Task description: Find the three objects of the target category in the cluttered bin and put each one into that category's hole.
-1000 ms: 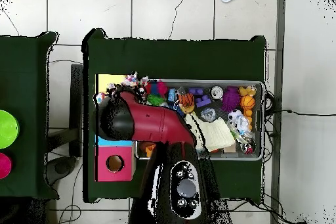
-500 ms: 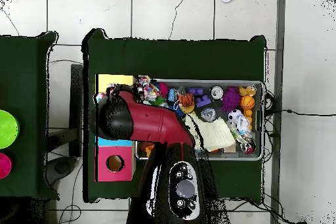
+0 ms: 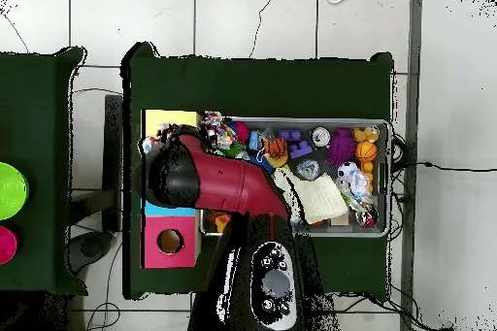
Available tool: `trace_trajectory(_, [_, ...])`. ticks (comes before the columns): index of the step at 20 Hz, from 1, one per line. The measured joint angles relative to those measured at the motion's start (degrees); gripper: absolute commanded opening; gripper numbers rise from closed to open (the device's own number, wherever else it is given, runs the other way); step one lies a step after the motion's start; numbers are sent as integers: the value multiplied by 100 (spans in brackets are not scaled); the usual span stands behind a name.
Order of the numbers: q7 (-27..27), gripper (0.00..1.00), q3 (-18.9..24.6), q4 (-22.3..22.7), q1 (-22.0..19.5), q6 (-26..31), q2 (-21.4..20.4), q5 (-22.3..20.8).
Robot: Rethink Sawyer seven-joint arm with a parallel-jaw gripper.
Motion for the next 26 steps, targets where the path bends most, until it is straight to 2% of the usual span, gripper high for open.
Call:
trace_trajectory(17, [0,100,-60,-451,-382,-16,229,-22])
trace_trajectory(26, [0,100,-62,-658,-504,-347,755,-501])
